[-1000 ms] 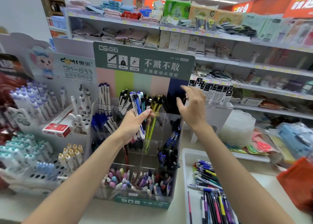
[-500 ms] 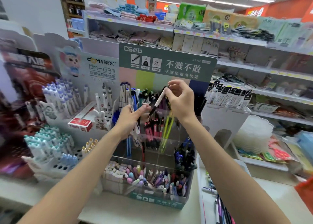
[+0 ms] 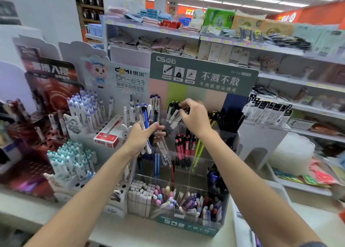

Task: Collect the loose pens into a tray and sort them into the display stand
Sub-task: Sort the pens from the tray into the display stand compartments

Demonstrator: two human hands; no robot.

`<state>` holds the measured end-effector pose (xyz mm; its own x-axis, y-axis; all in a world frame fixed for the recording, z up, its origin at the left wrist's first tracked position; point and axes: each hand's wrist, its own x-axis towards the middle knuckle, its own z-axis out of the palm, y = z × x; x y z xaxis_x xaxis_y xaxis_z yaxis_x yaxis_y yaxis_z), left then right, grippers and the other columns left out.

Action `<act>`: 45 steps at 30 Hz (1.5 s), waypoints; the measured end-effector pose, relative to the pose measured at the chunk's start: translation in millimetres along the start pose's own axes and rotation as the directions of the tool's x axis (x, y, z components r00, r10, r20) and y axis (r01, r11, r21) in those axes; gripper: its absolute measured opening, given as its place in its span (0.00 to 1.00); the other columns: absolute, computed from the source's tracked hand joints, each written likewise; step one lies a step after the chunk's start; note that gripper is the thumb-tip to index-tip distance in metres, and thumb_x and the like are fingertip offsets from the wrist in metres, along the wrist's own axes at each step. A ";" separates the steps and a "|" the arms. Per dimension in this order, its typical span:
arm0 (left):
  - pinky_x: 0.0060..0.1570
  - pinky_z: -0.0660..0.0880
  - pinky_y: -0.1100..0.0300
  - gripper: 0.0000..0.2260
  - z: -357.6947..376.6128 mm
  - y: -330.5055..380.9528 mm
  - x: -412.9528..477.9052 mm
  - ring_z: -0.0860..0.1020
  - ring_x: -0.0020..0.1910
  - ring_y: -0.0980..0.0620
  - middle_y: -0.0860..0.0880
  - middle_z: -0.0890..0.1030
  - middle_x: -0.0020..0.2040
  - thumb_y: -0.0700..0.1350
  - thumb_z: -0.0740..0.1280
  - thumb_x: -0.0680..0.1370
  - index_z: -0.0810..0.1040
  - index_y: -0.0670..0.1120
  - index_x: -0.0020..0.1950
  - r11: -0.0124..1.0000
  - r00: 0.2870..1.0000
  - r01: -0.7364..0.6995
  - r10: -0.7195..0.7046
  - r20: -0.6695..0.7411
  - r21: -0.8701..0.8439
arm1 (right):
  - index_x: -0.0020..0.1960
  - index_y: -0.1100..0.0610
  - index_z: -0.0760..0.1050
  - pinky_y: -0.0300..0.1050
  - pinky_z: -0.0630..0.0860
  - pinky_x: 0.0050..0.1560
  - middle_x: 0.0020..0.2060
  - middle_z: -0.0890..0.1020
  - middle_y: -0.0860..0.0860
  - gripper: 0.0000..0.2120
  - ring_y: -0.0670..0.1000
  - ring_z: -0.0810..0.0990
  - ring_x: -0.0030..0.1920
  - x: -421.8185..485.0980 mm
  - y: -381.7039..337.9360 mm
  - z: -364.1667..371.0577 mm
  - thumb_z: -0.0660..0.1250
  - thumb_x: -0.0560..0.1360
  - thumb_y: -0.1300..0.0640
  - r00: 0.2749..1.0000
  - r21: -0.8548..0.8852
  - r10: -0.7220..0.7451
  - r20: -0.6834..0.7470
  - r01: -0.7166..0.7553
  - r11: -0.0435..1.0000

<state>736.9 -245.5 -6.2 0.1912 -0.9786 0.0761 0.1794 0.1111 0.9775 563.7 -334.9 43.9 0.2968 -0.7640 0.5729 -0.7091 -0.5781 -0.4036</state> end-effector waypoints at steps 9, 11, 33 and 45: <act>0.49 0.83 0.50 0.10 22.1 11.3 2.7 0.85 0.50 0.42 0.40 0.86 0.49 0.44 0.69 0.77 0.81 0.39 0.54 0.999 0.996 -0.045 0.046 0.080 -0.010 | 0.59 0.55 0.80 0.41 0.78 0.52 0.47 0.84 0.51 0.13 0.49 0.81 0.47 -11.0 -38.1 -15.5 0.72 0.75 0.57 0.995 0.357 -0.023 0.100 -0.014 0.934; 0.50 0.82 0.50 0.14 28.5 12.9 2.3 0.85 0.50 0.43 0.41 0.86 0.50 0.48 0.69 0.74 0.81 0.41 0.55 0.999 0.992 -0.051 0.050 0.118 0.004 | 0.57 0.55 0.81 0.42 0.80 0.50 0.44 0.84 0.50 0.12 0.48 0.83 0.45 -14.0 -38.7 -16.3 0.73 0.74 0.59 0.993 0.403 -0.003 0.119 -0.046 0.914; 0.32 0.75 0.63 0.11 -12.3 -12.1 -28.2 0.70 0.29 0.57 0.50 0.69 0.32 0.49 0.57 0.85 0.75 0.49 0.64 0.982 0.995 -0.072 0.083 -0.057 0.176 | 0.55 0.59 0.78 0.37 0.78 0.50 0.46 0.81 0.52 0.10 0.48 0.81 0.46 -63.1 -10.1 -35.9 0.71 0.74 0.65 0.983 0.440 0.095 -0.159 -0.015 0.898; 0.31 0.75 0.61 0.19 -74.5 -25.6 -82.2 0.74 0.26 0.52 0.44 0.75 0.29 0.46 0.56 0.86 0.77 0.37 0.41 0.964 0.978 0.046 0.010 -0.210 0.262 | 0.46 0.60 0.81 0.51 0.77 0.43 0.37 0.83 0.55 0.07 0.56 0.78 0.40 -105.3 -54.8 87.5 0.76 0.69 0.62 0.954 -0.022 -0.283 0.100 0.287 0.958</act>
<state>788.5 -155.0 -52.2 0.3917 -0.9191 0.0430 -0.0707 0.0165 0.9974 627.3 -247.9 -56.7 0.5480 -0.5937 0.5893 -0.6083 -0.7664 -0.2064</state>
